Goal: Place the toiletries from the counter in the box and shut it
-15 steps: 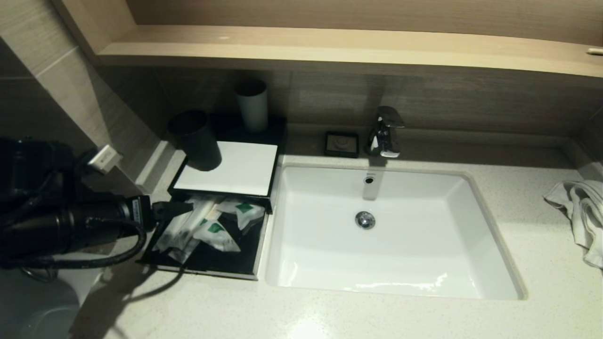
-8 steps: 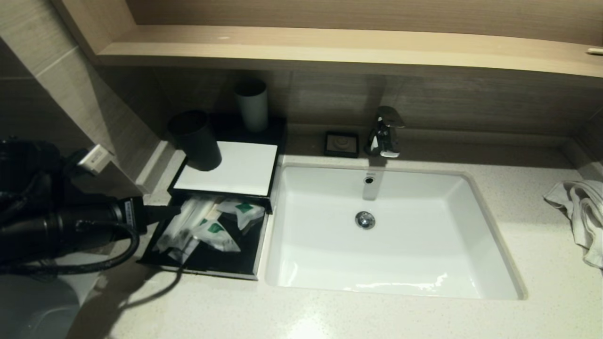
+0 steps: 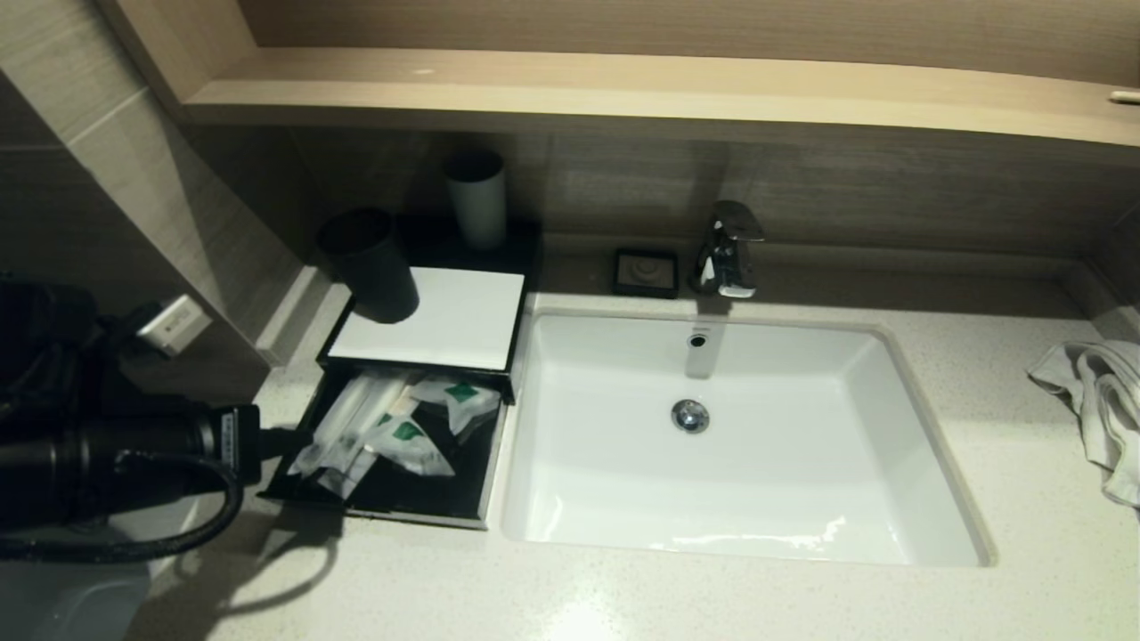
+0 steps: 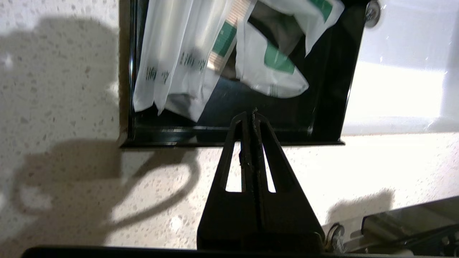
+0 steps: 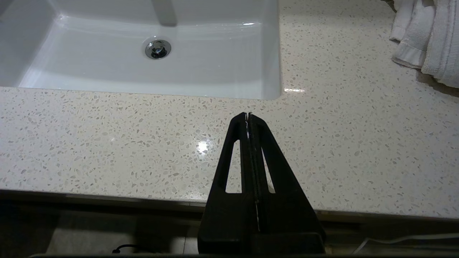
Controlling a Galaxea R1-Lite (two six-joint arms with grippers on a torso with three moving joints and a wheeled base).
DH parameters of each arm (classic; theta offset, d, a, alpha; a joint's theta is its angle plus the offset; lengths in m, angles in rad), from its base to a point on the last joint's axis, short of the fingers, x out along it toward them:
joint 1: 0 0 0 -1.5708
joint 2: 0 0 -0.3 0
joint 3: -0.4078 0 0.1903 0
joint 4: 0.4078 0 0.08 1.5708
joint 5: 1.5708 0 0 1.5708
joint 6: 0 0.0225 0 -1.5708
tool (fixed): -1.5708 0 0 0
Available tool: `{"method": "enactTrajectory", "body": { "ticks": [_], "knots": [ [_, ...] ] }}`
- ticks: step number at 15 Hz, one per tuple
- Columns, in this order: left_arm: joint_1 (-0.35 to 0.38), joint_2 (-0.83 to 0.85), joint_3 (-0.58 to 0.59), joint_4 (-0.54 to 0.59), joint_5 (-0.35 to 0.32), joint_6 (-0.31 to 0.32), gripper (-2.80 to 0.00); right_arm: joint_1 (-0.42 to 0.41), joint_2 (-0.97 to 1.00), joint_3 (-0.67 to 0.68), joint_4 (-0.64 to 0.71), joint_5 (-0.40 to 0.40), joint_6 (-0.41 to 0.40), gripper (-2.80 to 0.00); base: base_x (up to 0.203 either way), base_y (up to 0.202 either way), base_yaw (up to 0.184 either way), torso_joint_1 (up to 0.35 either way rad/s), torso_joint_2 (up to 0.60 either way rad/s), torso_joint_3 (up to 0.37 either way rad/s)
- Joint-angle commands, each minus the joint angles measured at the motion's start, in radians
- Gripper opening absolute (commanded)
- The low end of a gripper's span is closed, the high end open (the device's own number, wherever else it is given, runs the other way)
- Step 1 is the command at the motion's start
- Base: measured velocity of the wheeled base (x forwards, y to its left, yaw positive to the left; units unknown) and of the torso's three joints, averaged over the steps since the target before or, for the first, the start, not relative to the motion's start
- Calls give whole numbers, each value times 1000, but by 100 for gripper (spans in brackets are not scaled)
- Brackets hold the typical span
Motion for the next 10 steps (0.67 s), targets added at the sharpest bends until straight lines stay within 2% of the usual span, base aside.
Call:
{"method": "enactTrajectory", "body": {
  "ticks": [1,3,7,10],
  "knots": [
    [-2,-2,-7,51,0,27,-280,0,0,0,0,0,0,-280,0,0,0,0,0,0],
    [-2,-3,-11,71,4,33,-280,0,0,0,0,0,0,-280,0,0,0,0,0,0],
    [-6,4,-6,112,112,84,-280,0,0,0,0,0,0,-280,0,0,0,0,0,0],
    [-71,-4,-7,135,185,85,-280,0,0,0,0,0,0,-280,0,0,0,0,0,0]
  ]
}}
